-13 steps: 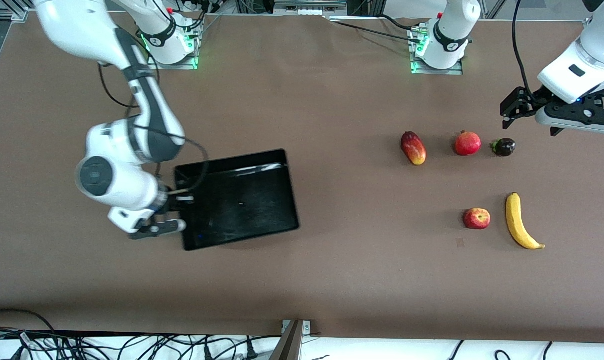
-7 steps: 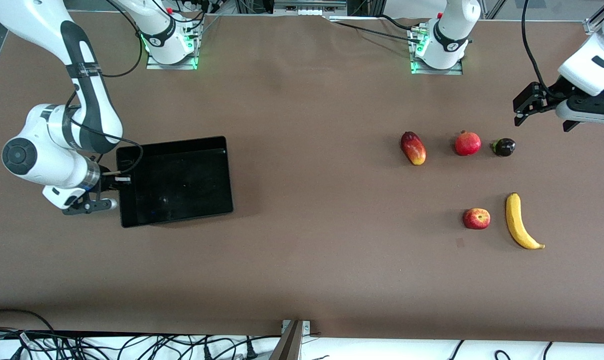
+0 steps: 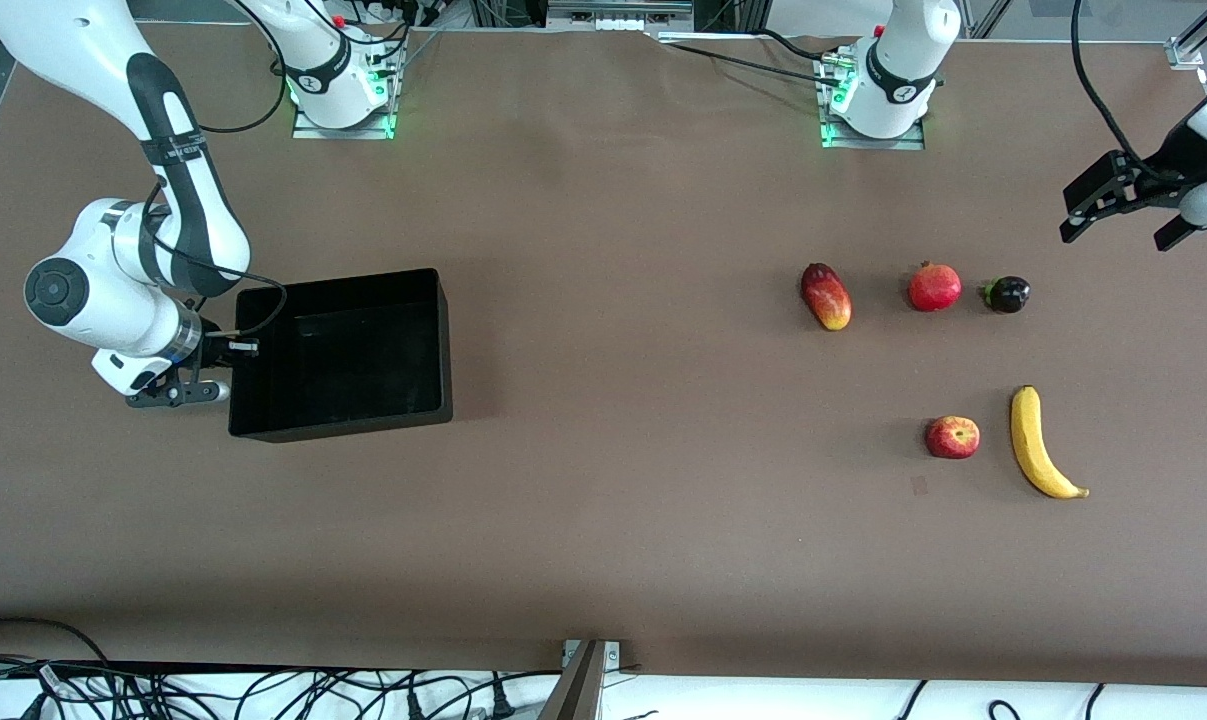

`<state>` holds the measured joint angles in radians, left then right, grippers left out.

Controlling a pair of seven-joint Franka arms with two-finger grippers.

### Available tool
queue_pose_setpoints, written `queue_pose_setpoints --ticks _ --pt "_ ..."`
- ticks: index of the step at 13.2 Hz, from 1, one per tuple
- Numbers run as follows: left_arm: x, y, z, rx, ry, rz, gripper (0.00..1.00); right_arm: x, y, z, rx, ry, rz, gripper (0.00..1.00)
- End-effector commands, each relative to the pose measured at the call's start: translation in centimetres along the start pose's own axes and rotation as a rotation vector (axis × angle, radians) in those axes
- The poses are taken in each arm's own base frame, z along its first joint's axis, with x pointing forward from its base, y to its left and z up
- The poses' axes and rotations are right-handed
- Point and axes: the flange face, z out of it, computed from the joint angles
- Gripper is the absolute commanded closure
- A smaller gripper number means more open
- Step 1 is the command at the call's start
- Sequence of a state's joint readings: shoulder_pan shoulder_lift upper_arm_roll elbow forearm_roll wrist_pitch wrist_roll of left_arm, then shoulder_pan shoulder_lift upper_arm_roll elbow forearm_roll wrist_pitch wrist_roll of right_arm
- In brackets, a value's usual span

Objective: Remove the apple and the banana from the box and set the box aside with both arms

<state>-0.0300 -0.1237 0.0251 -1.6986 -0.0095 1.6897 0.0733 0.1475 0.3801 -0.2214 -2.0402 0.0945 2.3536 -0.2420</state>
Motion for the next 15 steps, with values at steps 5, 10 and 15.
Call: queue_pose_setpoints --ticks 5,10,15 --pt "0.0 -0.9 -2.9 -0.041 -0.015 -0.034 0.00 2.9 -3.1 -21.6 0.058 0.031 -0.075 0.00" --pt "0.7 -2.7 -2.9 -0.036 -0.010 -0.109 0.00 -3.2 -4.3 -32.1 0.088 0.028 -0.099 0.00" --pt "0.7 -3.4 -3.2 -0.033 -0.004 -0.133 0.00 -2.8 -3.8 -33.4 0.080 0.053 -0.093 0.00"
